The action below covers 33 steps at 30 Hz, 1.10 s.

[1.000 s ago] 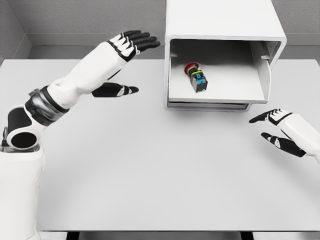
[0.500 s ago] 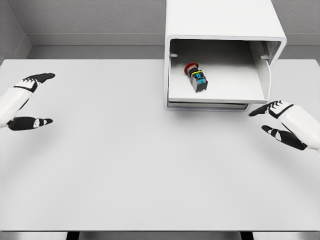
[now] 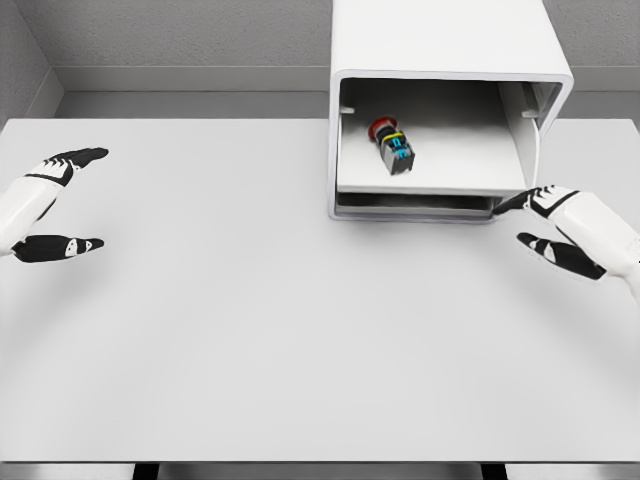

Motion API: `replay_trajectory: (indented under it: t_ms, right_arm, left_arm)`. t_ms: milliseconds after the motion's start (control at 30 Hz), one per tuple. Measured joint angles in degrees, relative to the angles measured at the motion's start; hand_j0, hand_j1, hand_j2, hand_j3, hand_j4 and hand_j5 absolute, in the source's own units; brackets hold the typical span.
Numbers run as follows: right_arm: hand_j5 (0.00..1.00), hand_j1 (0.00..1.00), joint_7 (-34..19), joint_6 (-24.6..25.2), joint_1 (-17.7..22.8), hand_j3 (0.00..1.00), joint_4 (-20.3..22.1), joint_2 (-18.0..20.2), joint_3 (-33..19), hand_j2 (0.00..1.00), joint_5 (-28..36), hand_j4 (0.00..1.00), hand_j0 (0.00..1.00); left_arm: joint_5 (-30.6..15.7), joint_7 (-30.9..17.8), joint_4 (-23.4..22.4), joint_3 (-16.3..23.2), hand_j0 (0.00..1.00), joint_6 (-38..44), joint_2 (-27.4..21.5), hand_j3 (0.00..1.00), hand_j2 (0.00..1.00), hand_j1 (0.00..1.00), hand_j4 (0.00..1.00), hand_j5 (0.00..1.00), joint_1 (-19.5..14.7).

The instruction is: Slide open multi-storey tabletop storage cabinets and put open load switch and slide close multi-storey tabletop storage cabinets

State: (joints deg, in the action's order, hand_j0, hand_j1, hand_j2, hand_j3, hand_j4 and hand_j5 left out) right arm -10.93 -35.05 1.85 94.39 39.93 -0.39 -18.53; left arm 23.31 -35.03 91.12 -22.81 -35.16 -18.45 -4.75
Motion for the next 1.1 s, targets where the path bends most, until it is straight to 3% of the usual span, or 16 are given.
replay_trajectory:
  t_ms: [433, 633, 900, 1100]
  right_arm:
    - [0.65, 0.65, -1.0, 0.0, -3.9, 0.65, -4.4, -0.3, 3.9, 0.65, -0.1, 0.65, 0.65]
    - [0.65, 0.65, -1.1, 0.0, -8.7, 0.65, -7.4, -0.3, 7.1, 0.65, -0.2, 0.65, 0.65]
    - [0.67, 0.67, -1.0, 0.0, -8.6, 0.67, -8.9, 0.1, 8.5, 0.67, -0.4, 0.67, 0.67]
    - [0.67, 0.67, -0.6, 0.0, -6.2, 0.67, -9.2, 4.2, 5.5, 0.67, -0.1, 0.67, 0.67]
  left_arm:
    - [0.4, 0.0, -0.1, 0.1, 1.00, 0.0, 0.1, 1.00, 1.00, 1.00, 1.00, 1.00, 0.0]
    - [0.4, 0.0, -0.1, 0.1, 1.00, 0.0, 0.2, 1.00, 1.00, 1.00, 1.00, 1.00, 0.0]
    - [0.4, 0.0, -0.1, 0.1, 1.00, 0.0, 0.2, 1.00, 1.00, 1.00, 1.00, 1.00, 0.0]
    - [0.4, 0.0, -0.7, 0.1, 1.00, 0.0, 0.0, 1.00, 1.00, 1.00, 1.00, 1.00, -0.4]
